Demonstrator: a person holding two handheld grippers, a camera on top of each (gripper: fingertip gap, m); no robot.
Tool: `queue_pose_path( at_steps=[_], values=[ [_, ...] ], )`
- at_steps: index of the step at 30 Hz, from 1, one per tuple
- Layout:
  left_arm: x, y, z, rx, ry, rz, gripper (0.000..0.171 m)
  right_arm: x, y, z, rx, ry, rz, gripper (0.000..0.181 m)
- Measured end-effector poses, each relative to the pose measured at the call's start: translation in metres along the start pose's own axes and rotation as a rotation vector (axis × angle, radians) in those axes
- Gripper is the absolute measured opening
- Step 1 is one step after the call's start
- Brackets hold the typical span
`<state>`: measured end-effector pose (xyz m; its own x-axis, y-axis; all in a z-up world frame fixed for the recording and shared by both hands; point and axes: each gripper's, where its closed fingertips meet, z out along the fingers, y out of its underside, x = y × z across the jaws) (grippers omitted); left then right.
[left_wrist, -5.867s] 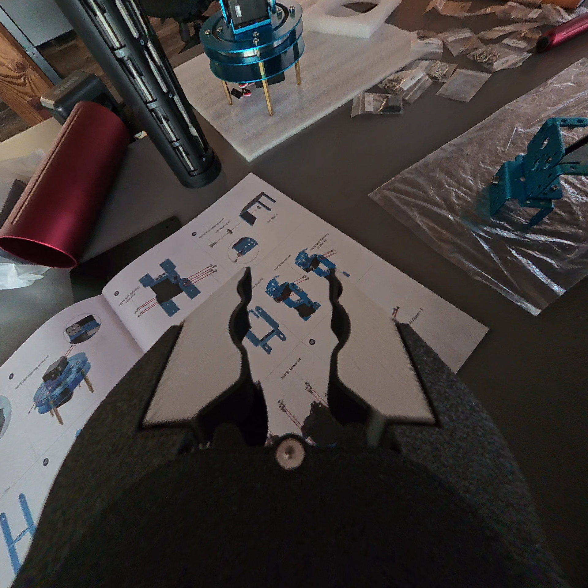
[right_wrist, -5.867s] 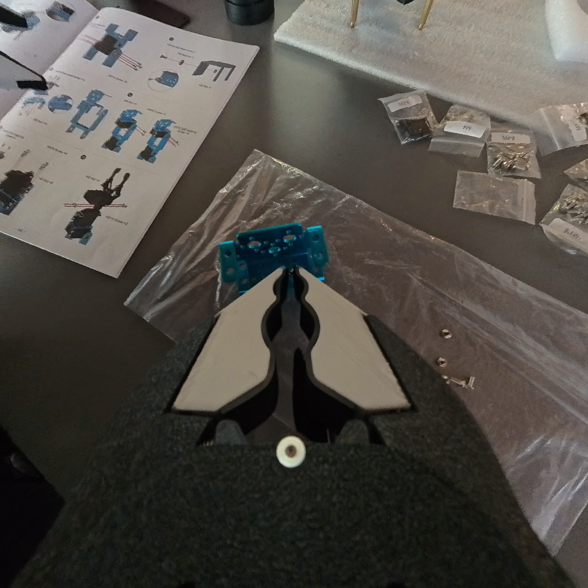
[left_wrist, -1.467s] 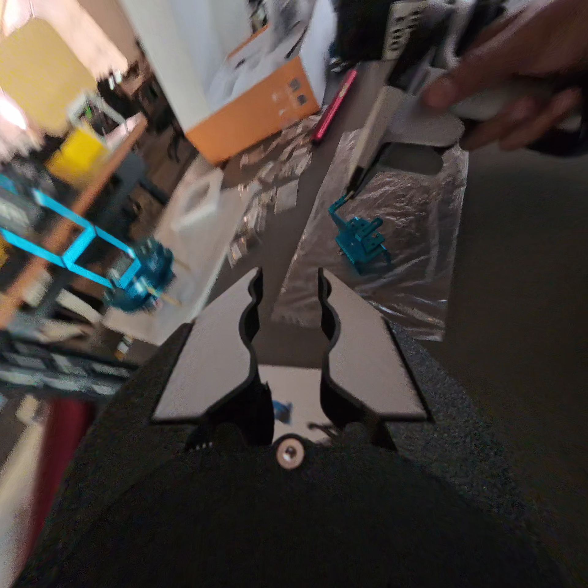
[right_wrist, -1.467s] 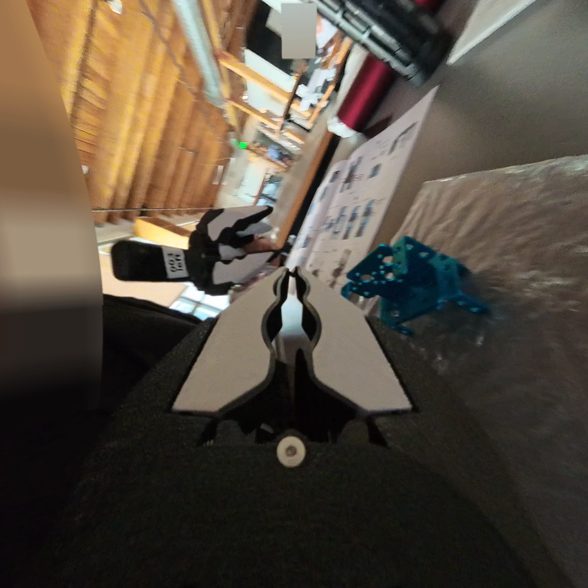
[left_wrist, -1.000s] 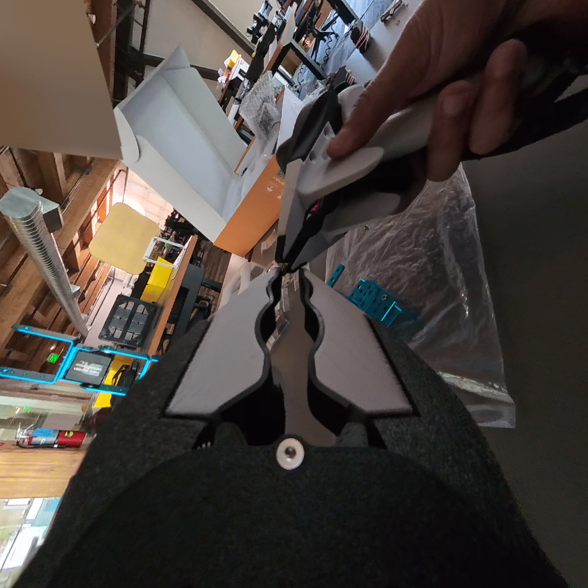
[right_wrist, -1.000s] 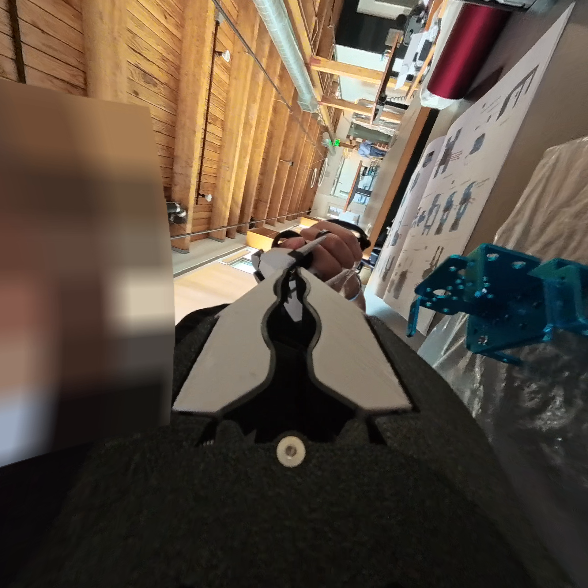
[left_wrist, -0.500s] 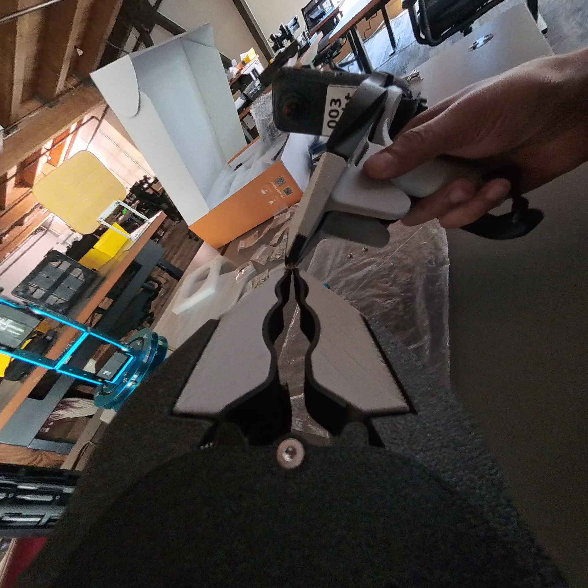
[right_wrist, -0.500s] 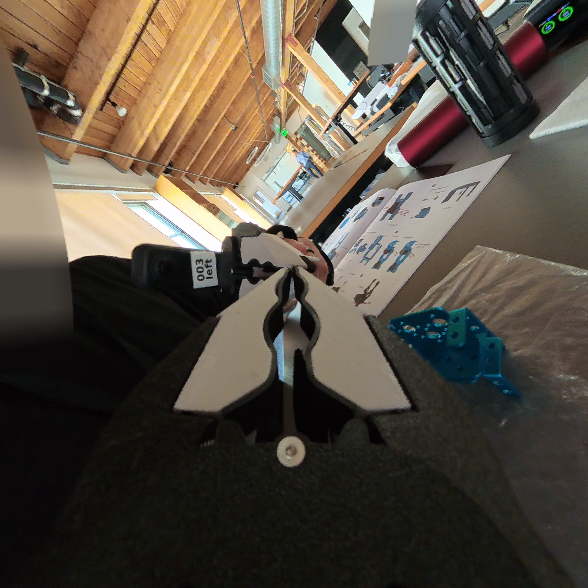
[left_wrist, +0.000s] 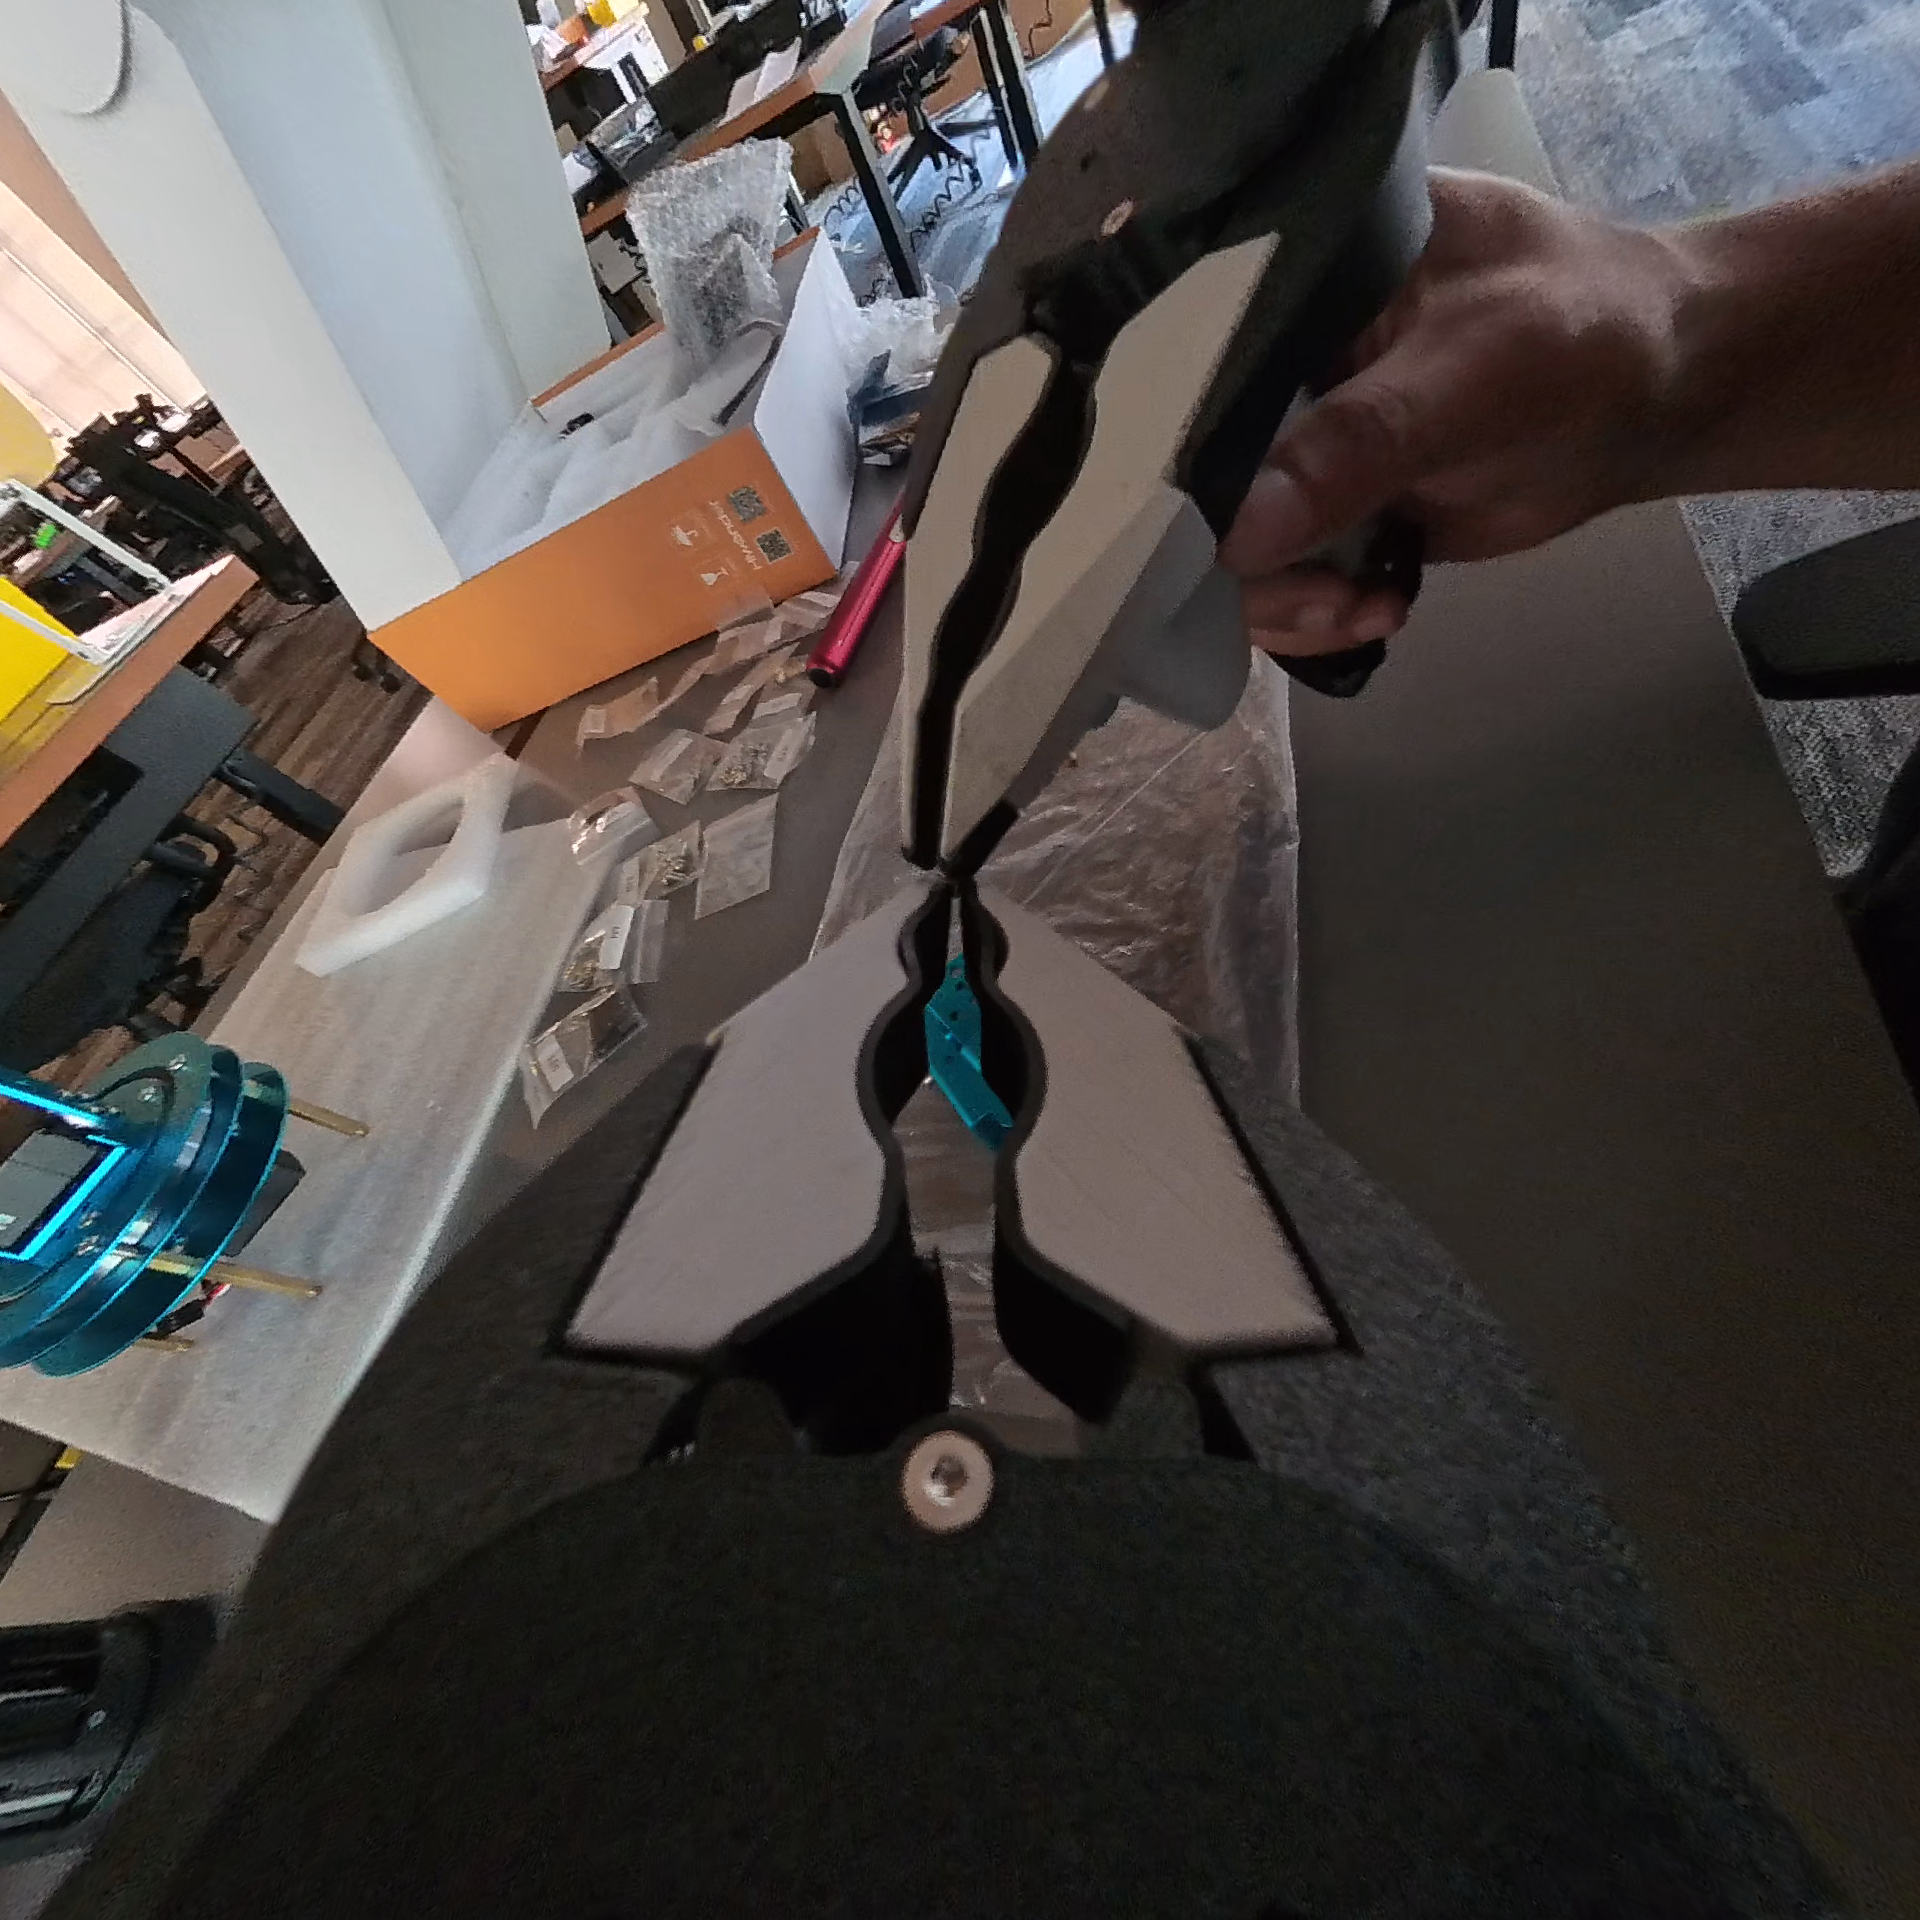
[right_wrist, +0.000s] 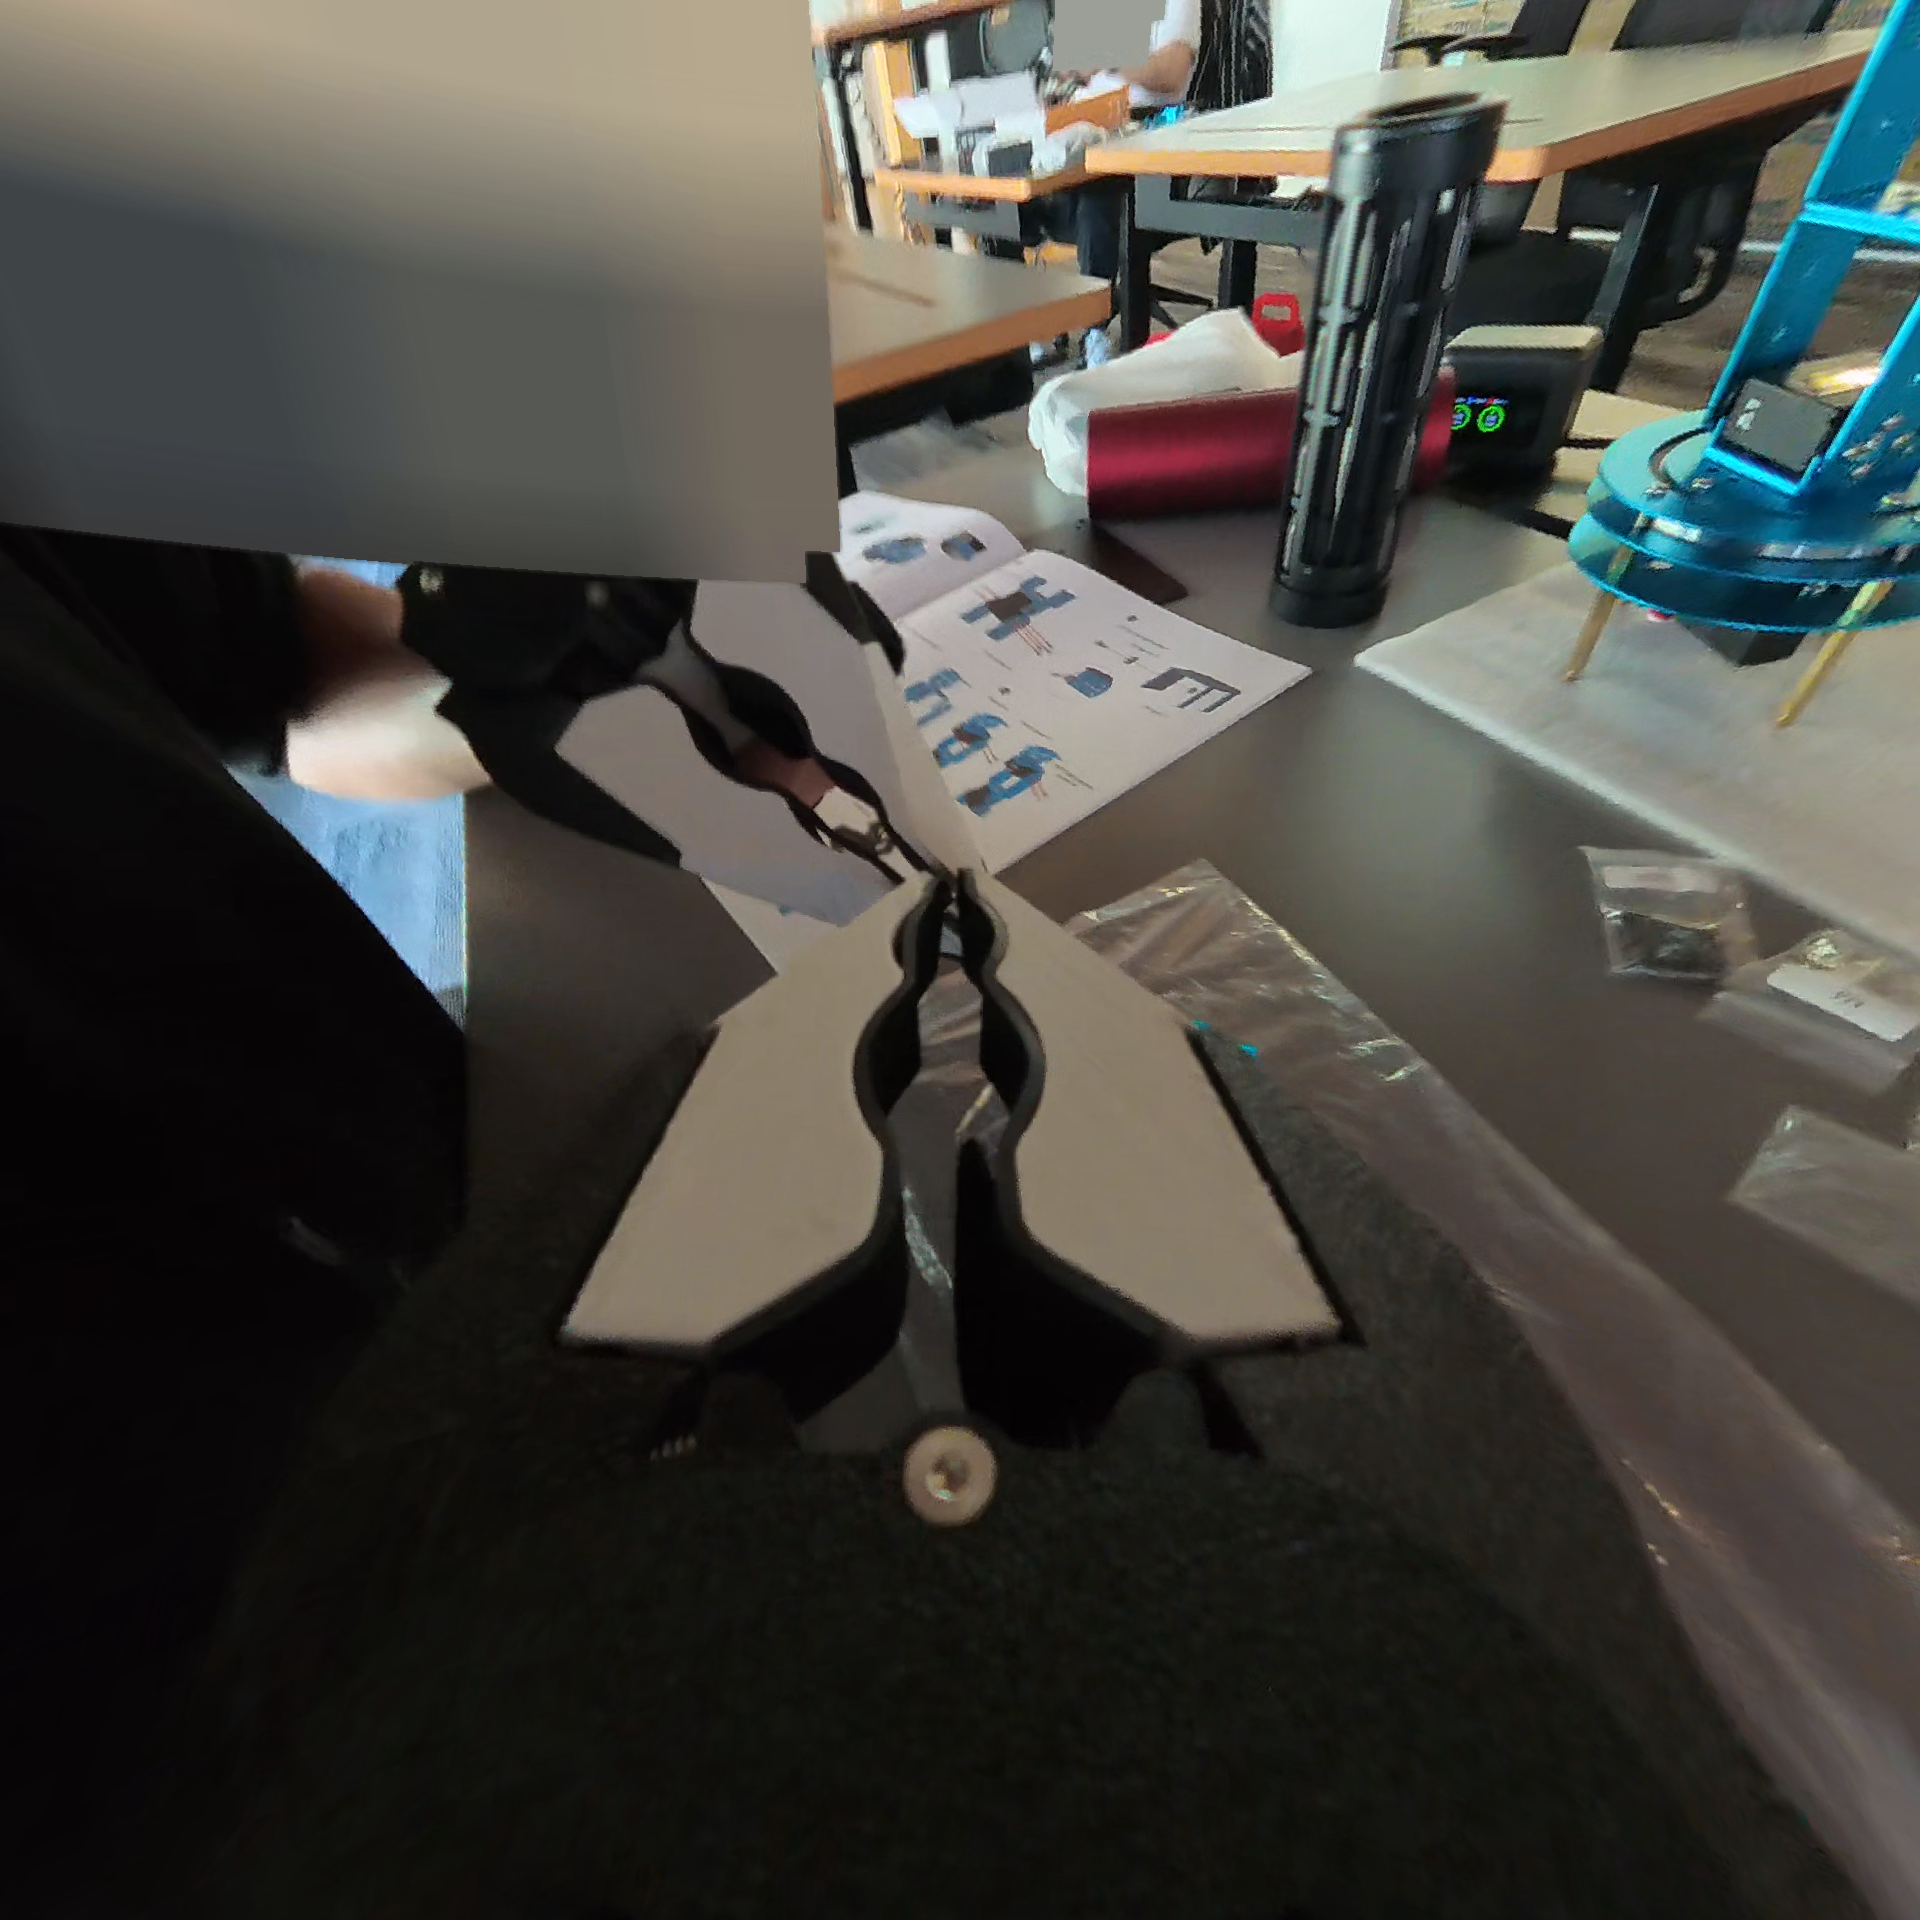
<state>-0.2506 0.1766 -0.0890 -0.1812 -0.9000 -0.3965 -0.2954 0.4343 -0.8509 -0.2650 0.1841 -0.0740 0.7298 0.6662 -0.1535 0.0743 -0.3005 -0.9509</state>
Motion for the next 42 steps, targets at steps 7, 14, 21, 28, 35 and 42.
queue_pose_path(
  at_steps=[7, 14, 21, 28, 35, 42],
  values=[
    [0.004, -0.002, -0.001, -0.003, -0.030, 0.095, 0.001, -0.004, 0.003, -0.002, -0.037, -0.057, 0.018, 0.004],
    [0.003, -0.004, -0.002, -0.003, -0.075, 0.171, 0.001, -0.005, 0.004, -0.005, -0.016, -0.123, 0.136, 0.005],
    [-0.001, 0.002, 0.000, -0.061, -0.129, 0.238, 0.001, -0.003, 0.010, -0.002, -0.044, -0.111, 0.175, 0.001],
    [-0.004, 0.003, 0.000, -0.106, -0.192, 0.384, 0.001, -0.001, 0.010, -0.001, -0.060, -0.110, 0.271, 0.001],
    [-0.003, 0.006, 0.003, -0.115, -0.197, 0.423, 0.001, 0.000, 0.014, -0.001, 0.014, -0.200, 0.562, 0.000],
    [-0.003, 0.008, 0.001, -0.096, -0.169, 0.334, 0.007, 0.002, 0.011, -0.004, 0.092, -0.258, 0.644, 0.000]
  ],
)
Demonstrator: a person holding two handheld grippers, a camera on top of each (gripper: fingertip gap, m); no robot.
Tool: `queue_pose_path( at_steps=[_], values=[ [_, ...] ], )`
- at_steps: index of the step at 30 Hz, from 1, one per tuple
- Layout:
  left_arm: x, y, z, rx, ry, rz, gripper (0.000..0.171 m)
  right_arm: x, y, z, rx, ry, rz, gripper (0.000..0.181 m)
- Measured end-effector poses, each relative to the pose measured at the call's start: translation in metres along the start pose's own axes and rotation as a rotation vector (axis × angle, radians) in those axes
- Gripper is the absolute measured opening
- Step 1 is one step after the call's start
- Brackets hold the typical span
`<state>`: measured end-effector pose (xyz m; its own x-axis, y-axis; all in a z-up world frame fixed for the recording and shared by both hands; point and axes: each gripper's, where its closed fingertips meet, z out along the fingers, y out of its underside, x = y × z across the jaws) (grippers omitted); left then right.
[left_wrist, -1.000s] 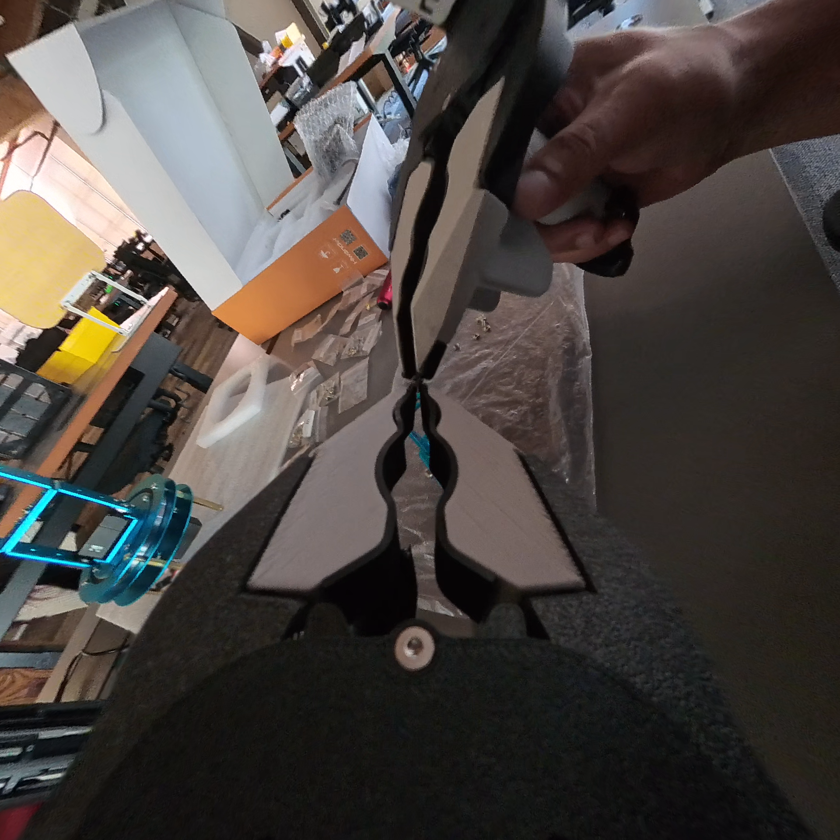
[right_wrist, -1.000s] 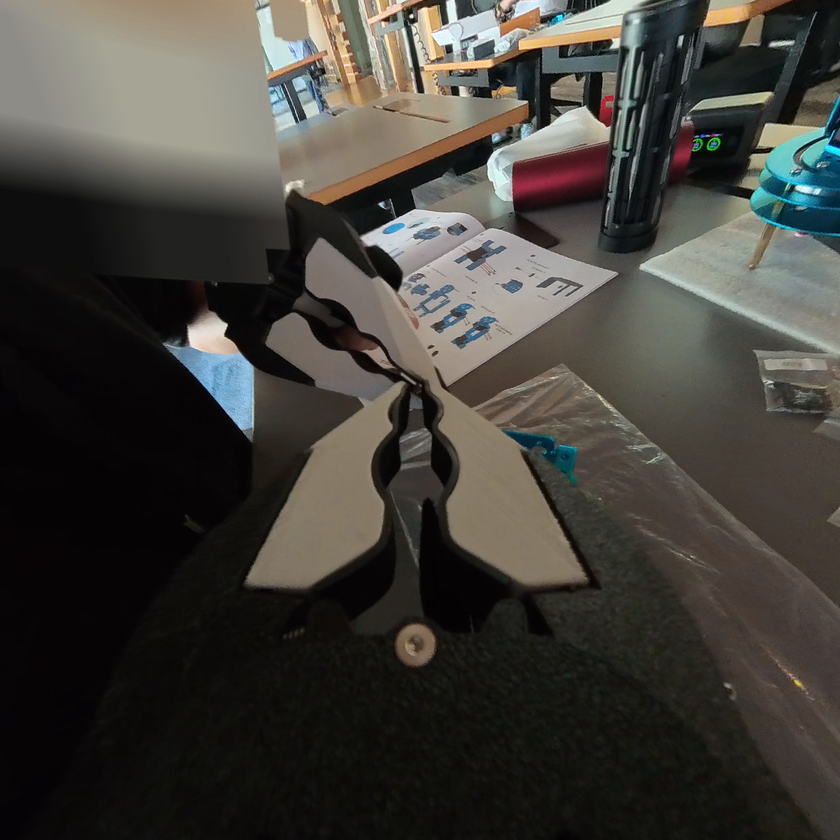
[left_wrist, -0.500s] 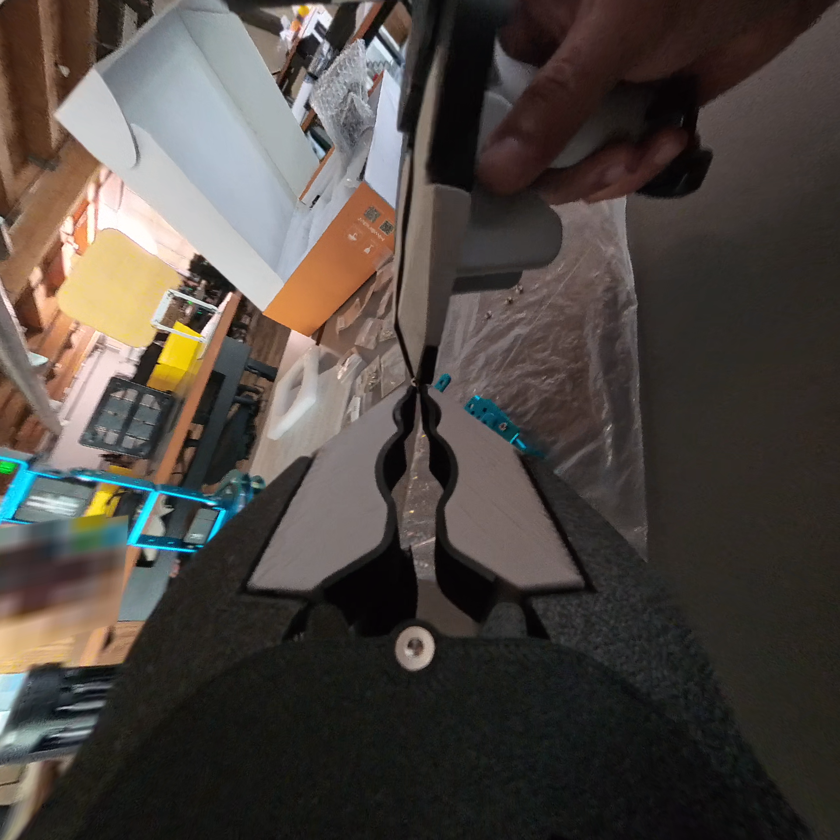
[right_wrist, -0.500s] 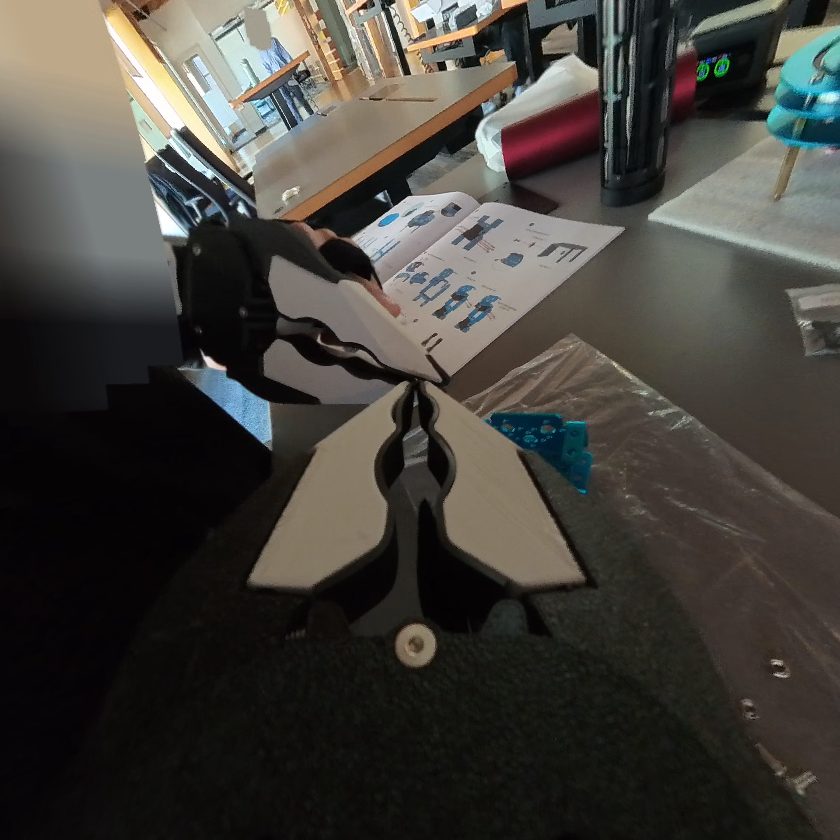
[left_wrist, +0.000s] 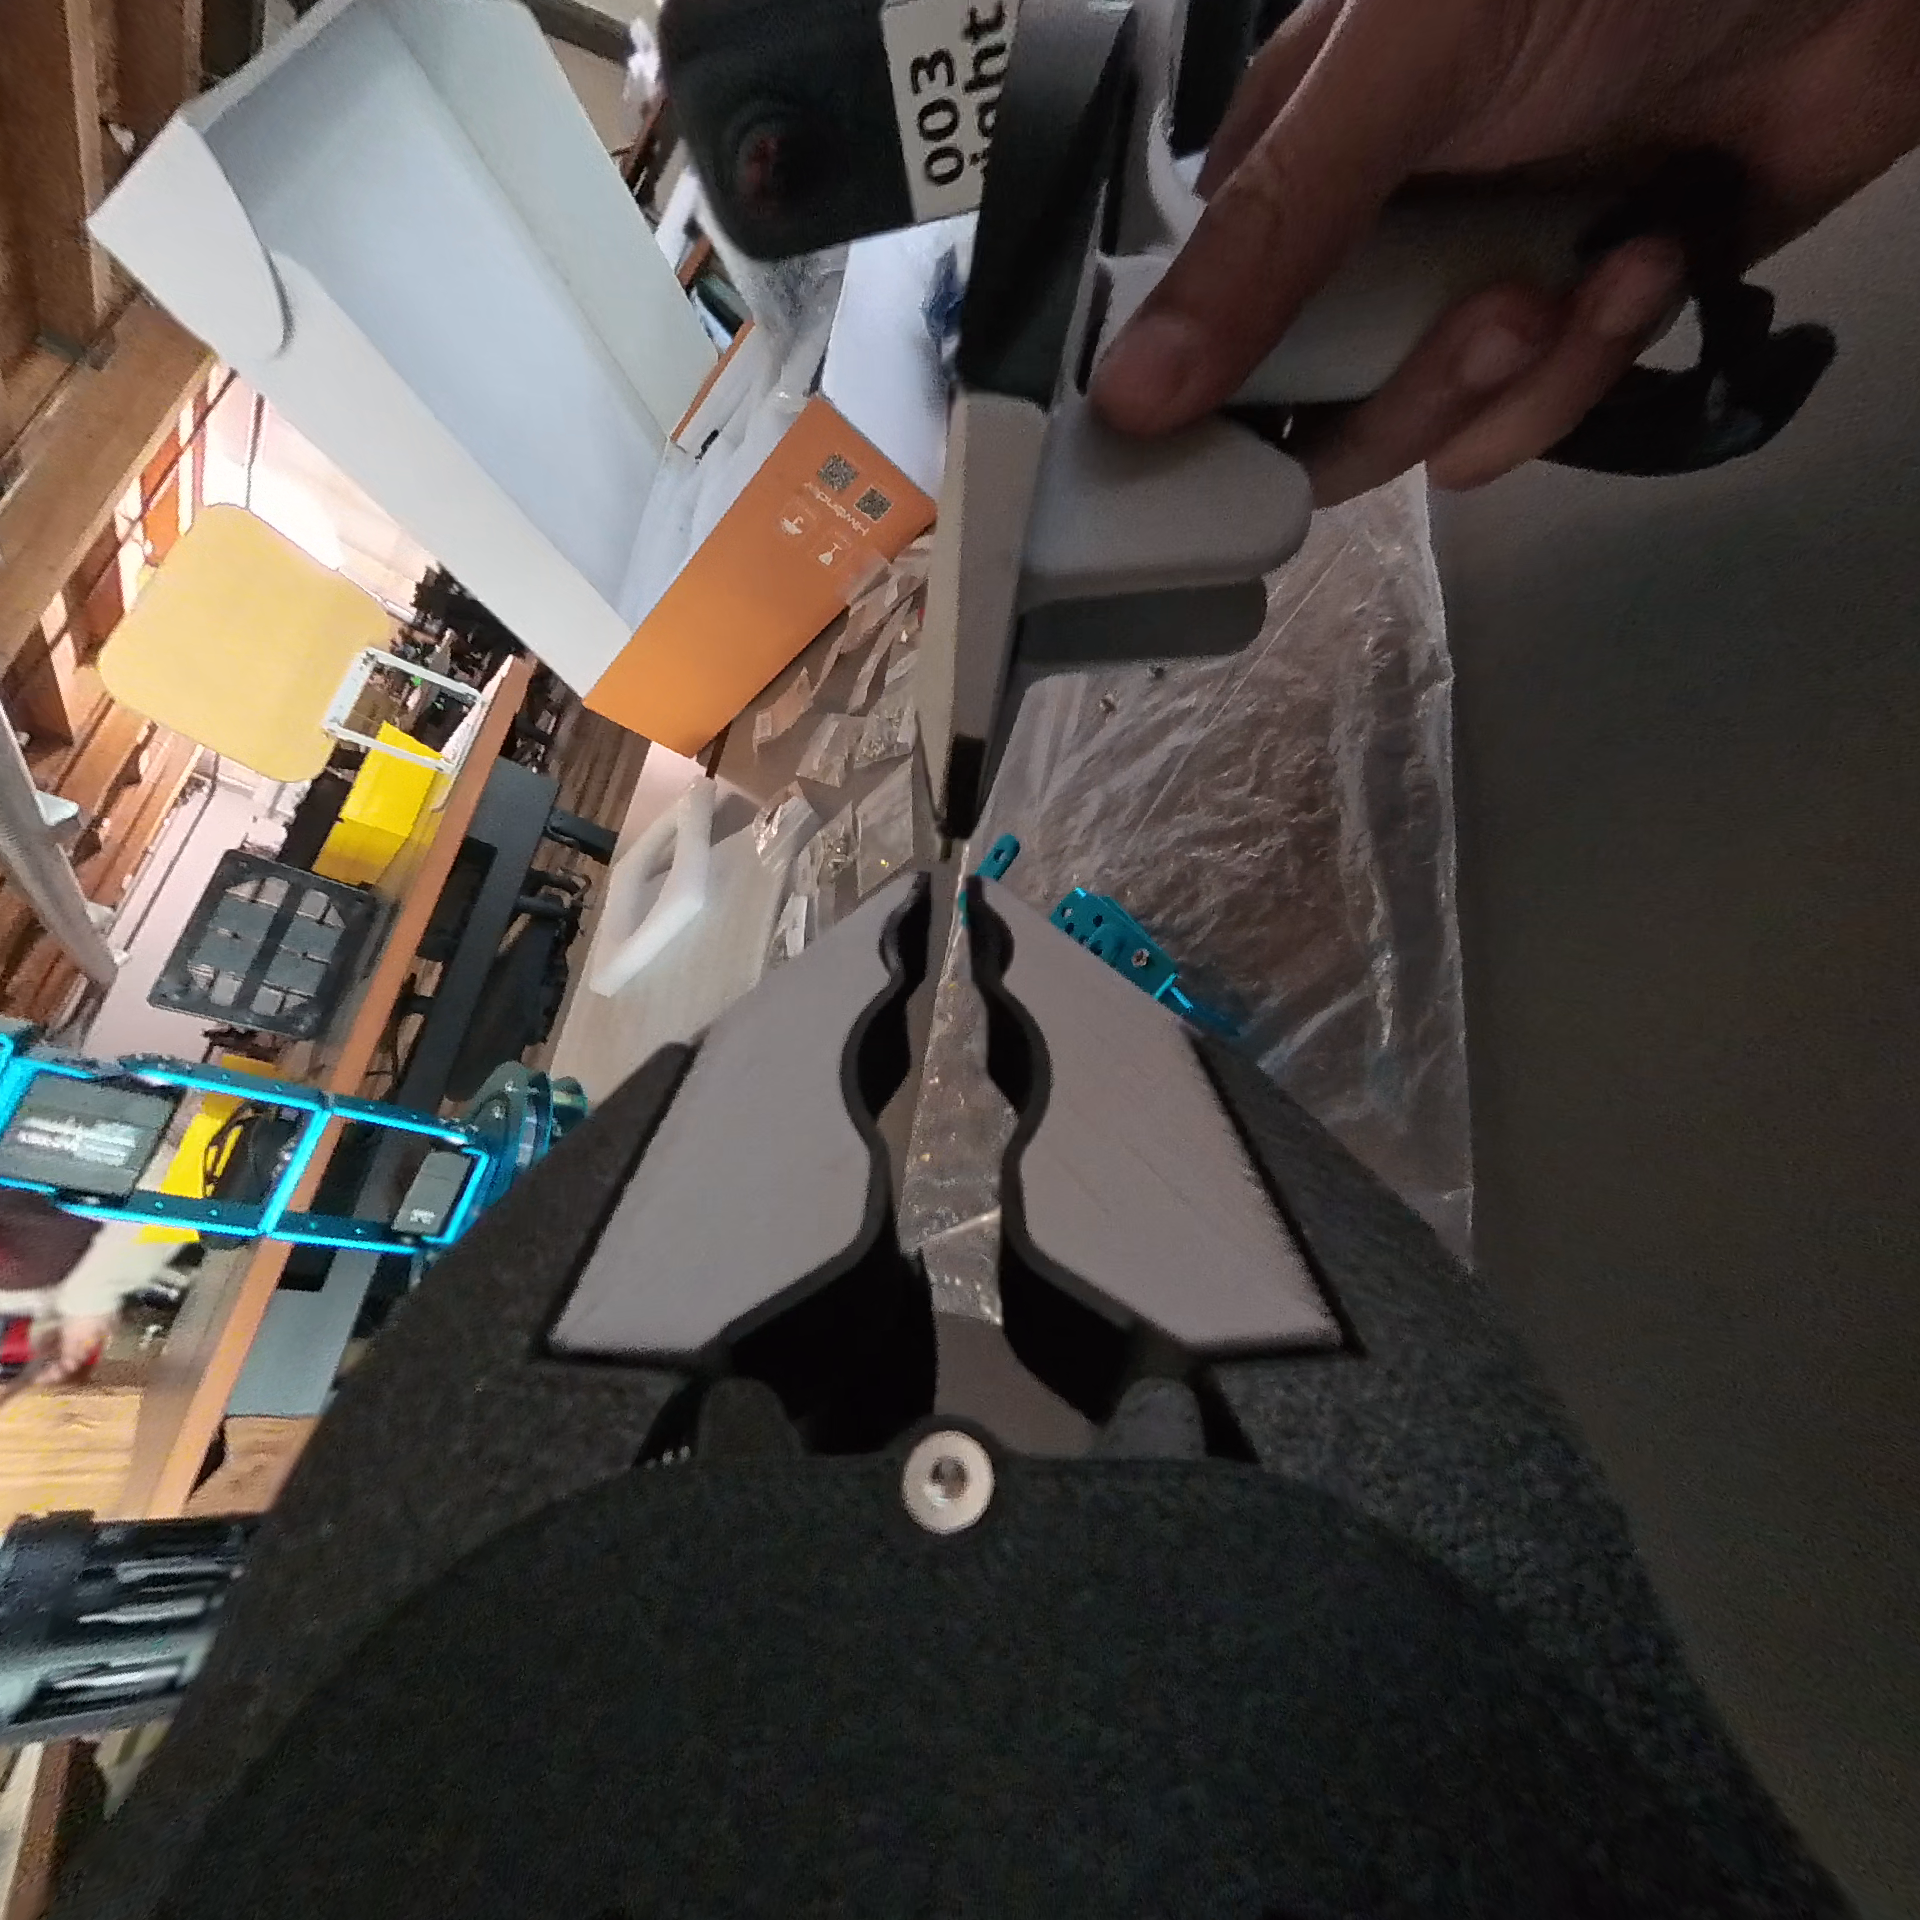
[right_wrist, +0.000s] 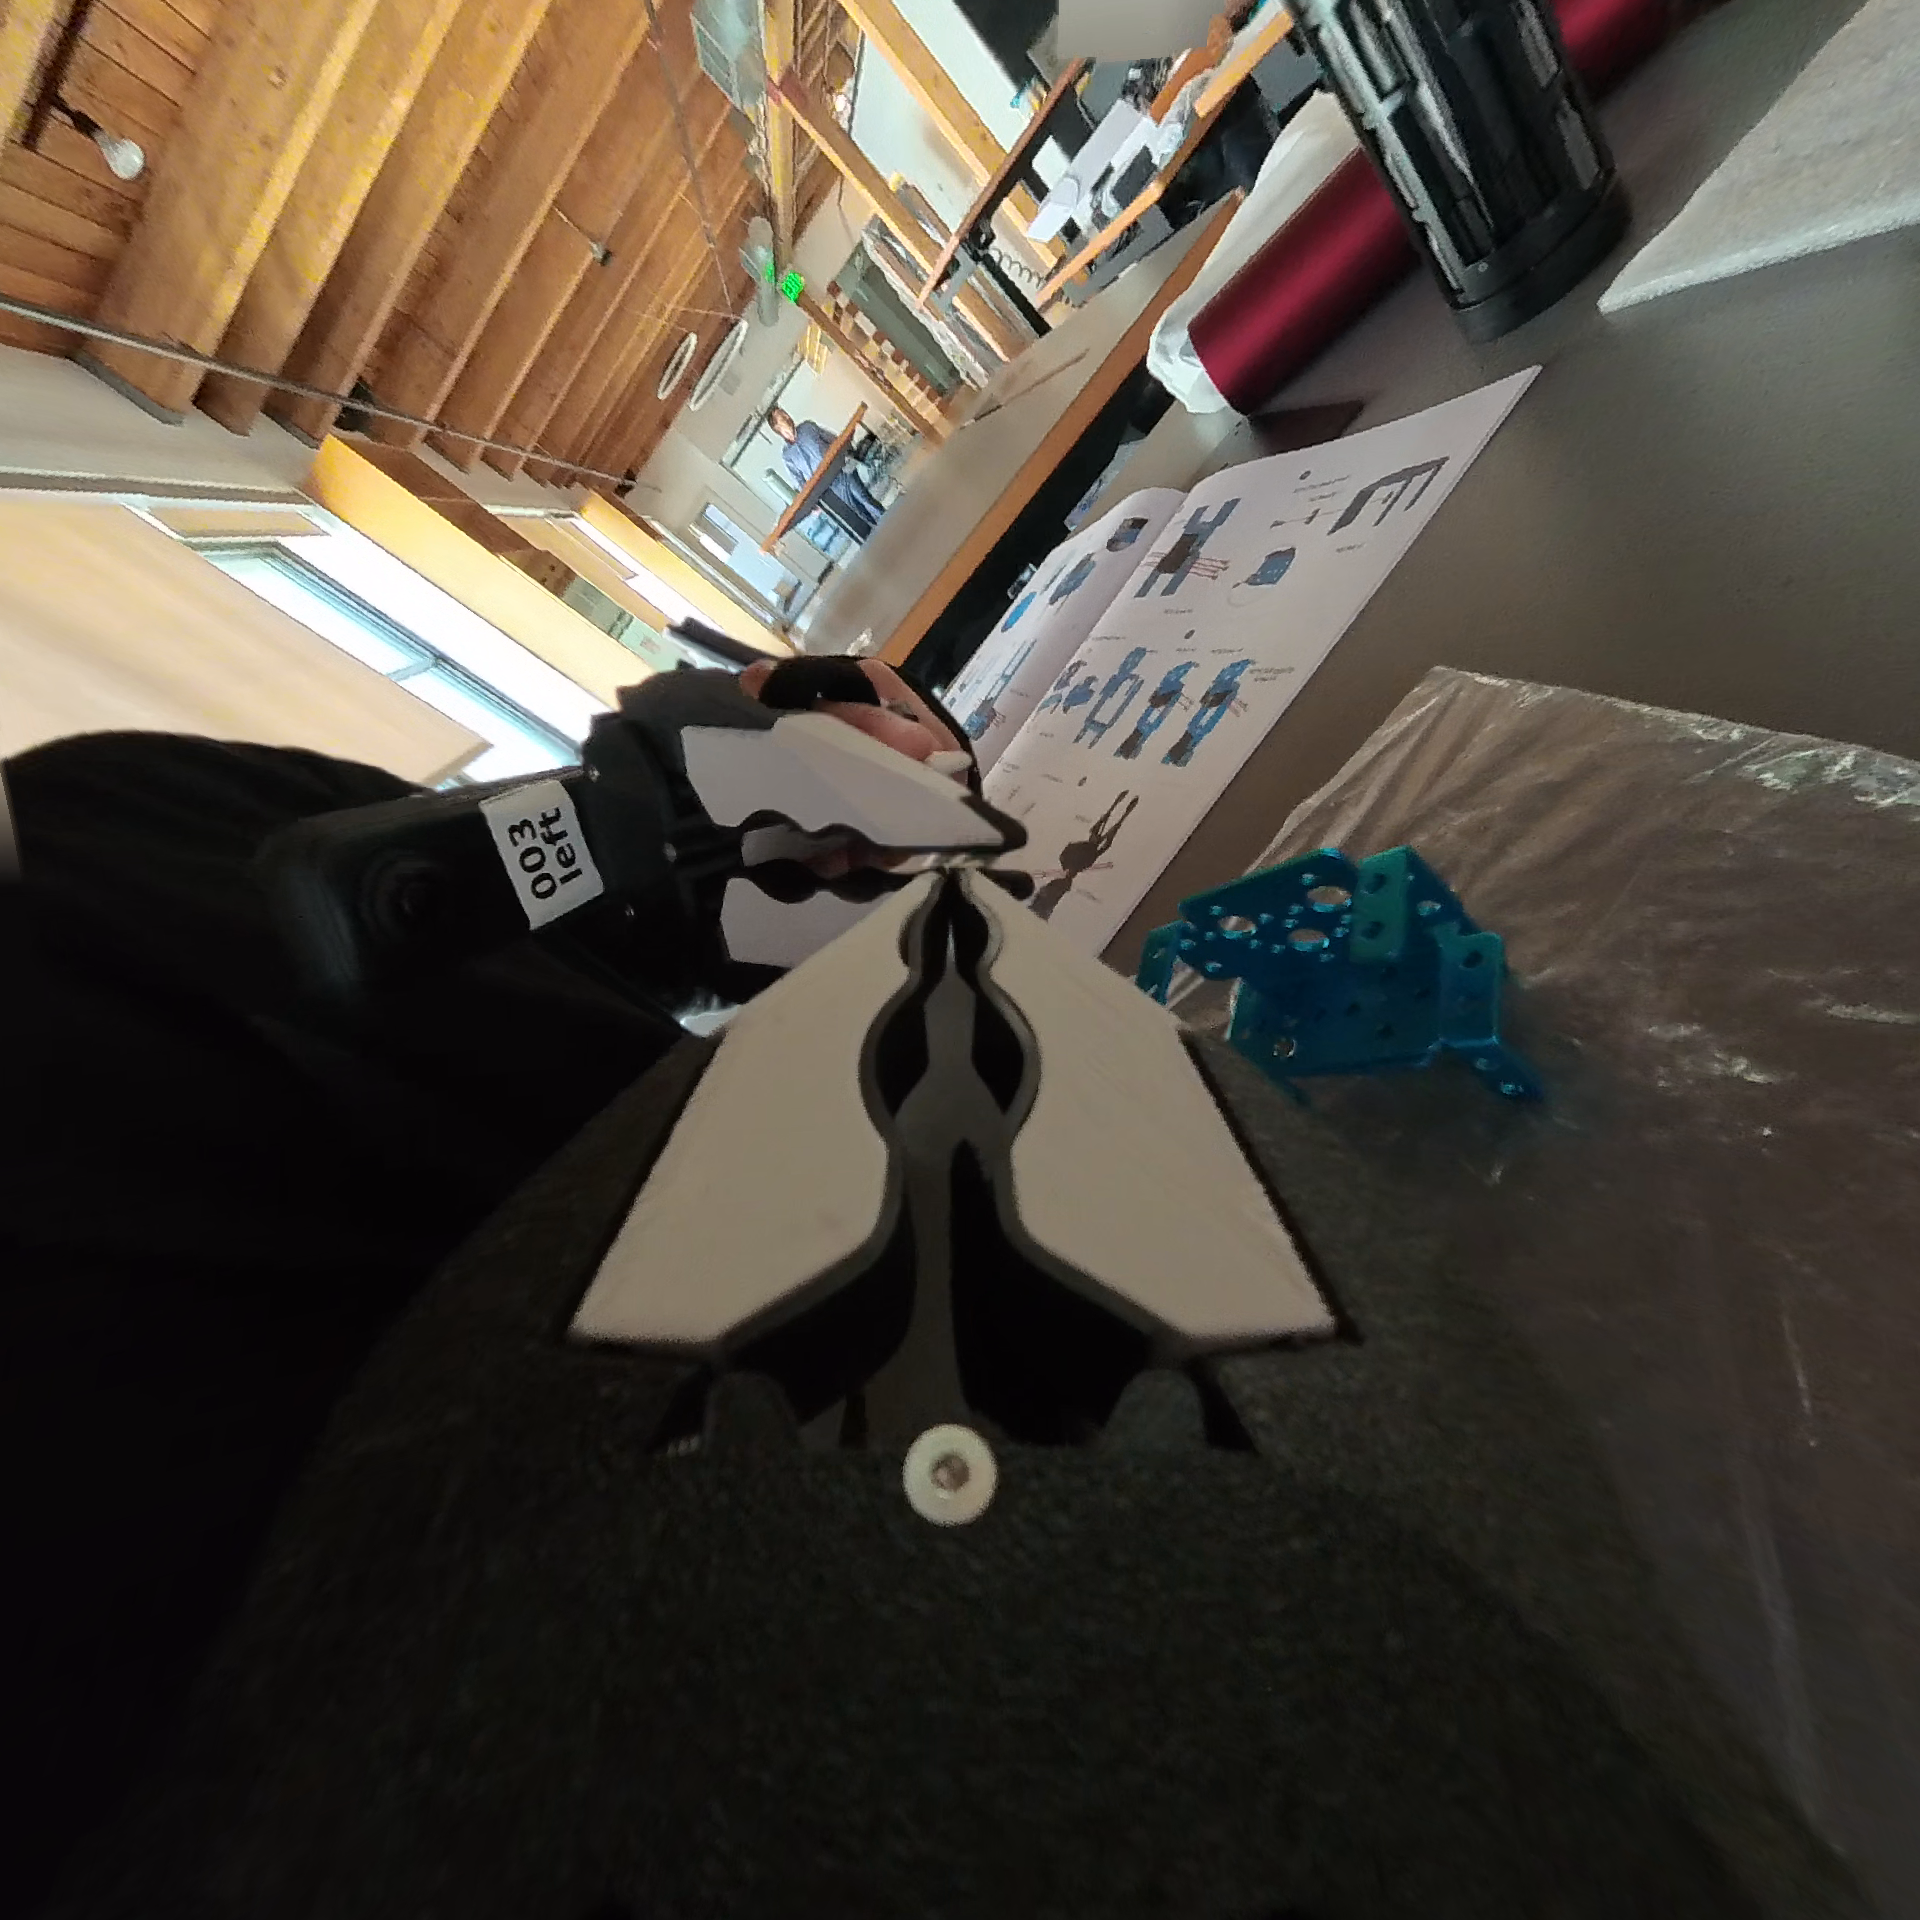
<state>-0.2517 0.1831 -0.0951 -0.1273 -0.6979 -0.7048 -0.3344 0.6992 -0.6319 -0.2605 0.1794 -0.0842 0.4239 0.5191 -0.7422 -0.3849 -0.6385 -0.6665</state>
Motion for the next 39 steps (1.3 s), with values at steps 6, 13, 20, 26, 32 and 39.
queue_pose_path(
  at_steps=[6, 13, 20, 26, 32, 39],
  values=[
    [0.002, 0.015, -0.001, -0.007, 0.109, -0.239, 0.024, 0.019, 0.000, -0.015, 0.026, 0.078, 0.046, 0.000],
    [0.010, 0.033, 0.003, 0.017, 0.355, -0.743, 0.023, 0.052, 0.016, -0.023, 0.050, 0.169, 0.206, 0.000],
    [0.019, 0.034, 0.009, 0.014, 0.378, -0.698, 0.013, 0.069, 0.017, -0.017, 0.097, 0.218, 0.309, 0.000],
    [0.018, 0.037, 0.012, 0.005, 0.360, -0.675, 0.010, 0.074, 0.016, -0.010, 0.082, 0.216, 0.344, 0.000],
    [0.023, 0.038, 0.011, 0.016, 0.379, -0.688, 0.011, 0.079, 0.015, -0.008, 0.075, 0.224, 0.361, 0.000],
    [0.031, 0.030, 0.009, 0.033, 0.415, -0.658, 0.024, 0.081, 0.019, -0.008, 0.072, 0.263, 0.344, 0.000]
  ],
)
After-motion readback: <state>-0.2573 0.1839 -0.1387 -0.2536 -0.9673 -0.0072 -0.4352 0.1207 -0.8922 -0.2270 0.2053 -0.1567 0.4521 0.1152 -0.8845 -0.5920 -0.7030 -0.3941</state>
